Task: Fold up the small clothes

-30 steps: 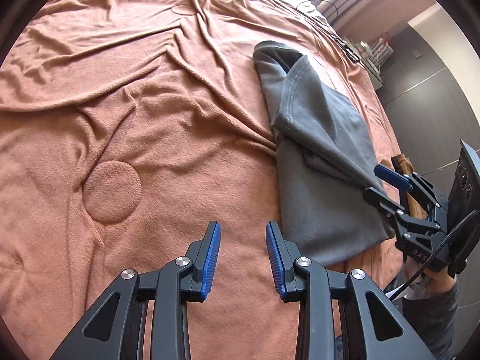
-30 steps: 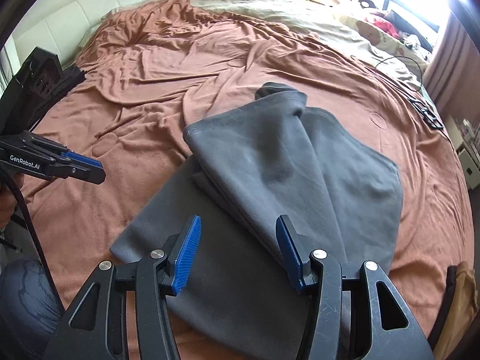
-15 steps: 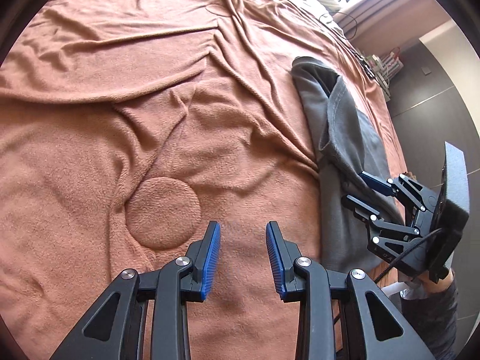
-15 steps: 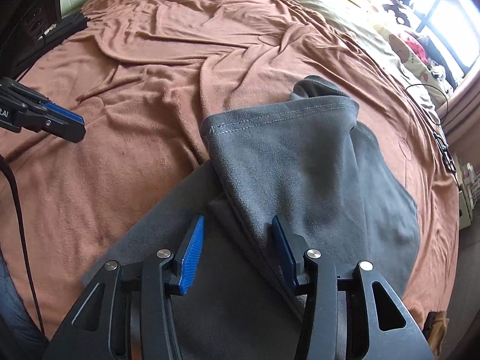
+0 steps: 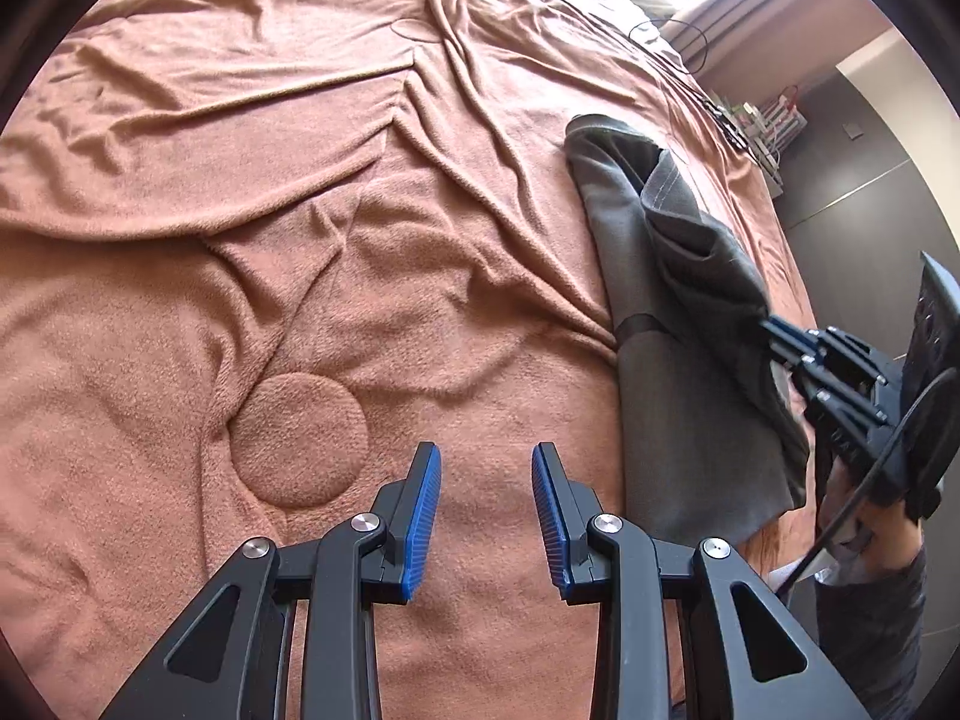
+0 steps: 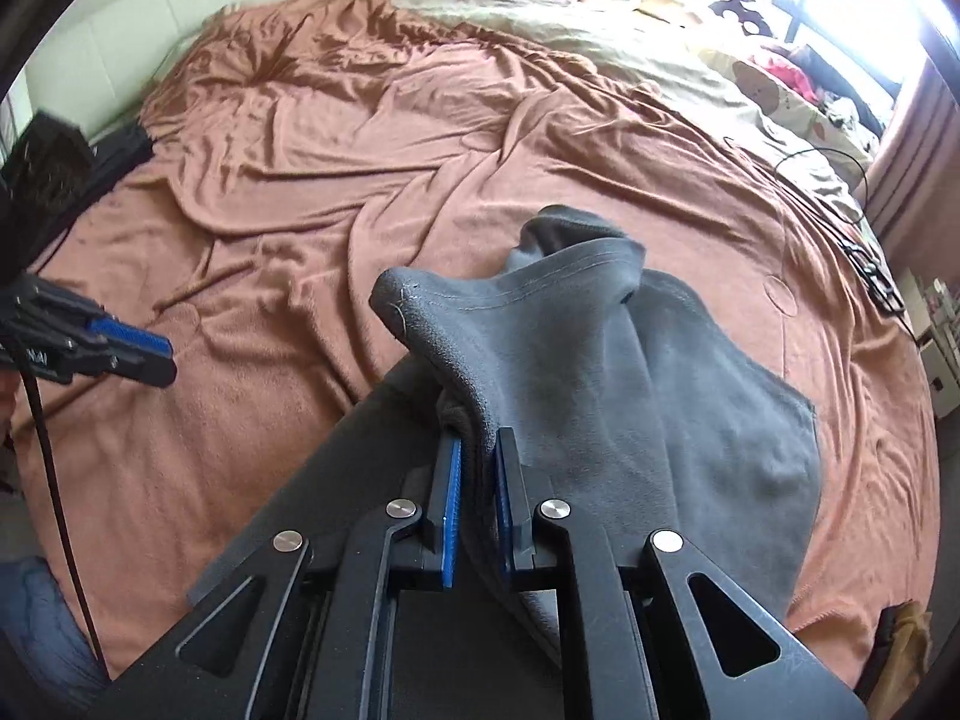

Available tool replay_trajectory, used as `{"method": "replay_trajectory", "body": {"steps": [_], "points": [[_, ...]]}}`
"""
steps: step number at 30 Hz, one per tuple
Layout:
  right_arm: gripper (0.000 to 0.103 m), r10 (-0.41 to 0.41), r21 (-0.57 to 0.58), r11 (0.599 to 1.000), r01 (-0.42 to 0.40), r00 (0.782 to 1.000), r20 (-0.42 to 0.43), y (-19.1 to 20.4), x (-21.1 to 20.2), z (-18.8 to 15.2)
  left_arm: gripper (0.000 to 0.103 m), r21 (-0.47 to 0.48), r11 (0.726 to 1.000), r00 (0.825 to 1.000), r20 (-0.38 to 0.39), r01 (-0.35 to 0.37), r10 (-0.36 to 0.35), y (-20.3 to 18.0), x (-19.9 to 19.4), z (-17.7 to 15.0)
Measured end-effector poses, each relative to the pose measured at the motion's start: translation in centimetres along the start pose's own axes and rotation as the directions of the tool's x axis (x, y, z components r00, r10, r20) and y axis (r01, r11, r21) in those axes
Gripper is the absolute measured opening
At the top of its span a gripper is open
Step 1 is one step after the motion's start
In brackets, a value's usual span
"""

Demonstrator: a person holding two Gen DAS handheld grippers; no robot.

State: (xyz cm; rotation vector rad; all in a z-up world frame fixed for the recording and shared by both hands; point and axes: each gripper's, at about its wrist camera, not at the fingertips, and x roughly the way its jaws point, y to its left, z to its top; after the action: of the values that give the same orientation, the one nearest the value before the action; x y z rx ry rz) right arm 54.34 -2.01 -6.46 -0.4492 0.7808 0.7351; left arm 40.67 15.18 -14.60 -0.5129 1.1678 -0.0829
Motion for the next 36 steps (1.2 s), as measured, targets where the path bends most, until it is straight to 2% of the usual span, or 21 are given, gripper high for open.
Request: {"method": "replay_trajectory", "body": {"steps": [8, 18, 23, 30, 36], "points": [[0.006, 0.021, 0.15, 0.988, -0.034, 0.996, 0.088, -5.6, -2.8, -0.8, 0.034, 0.048, 0.999, 1.0, -0.01, -0.019, 0.019, -2.9, 0.8, 1.7], [0.006, 0.002, 0.315, 0.948, -0.05, 0.989, 0.151, -12.2, -3.9, -3.0, 0.034, 0.108, 0.993, 0.999, -0.022, -0.037, 0.04, -6.0, 3.4, 4.5], [0.006, -0.018, 0.412, 0.91, -0.046, 0.989, 0.15, -15.7, -2.9, -4.6, 0.034, 0.126, 0.991, 0.998, -0.025, -0.055, 0.059, -6.9, 4.7, 5.9], [0.006, 0.03, 0.582, 0.807, -0.101, 0.991, 0.131, -19.9, 0.2, -7.4, 0.034, 0.153, 0.985, 0.996, -0.038, -0.073, 0.08, -7.6, 6.4, 7.3], [0.003, 0.019, 0.633, 0.771, -0.072, 0.996, 0.09, -21.1, 1.7, -8.3, 0.034, 0.16, 0.983, 0.995, -0.032, -0.084, 0.09, -8.0, 7.2, 8.7]]}}
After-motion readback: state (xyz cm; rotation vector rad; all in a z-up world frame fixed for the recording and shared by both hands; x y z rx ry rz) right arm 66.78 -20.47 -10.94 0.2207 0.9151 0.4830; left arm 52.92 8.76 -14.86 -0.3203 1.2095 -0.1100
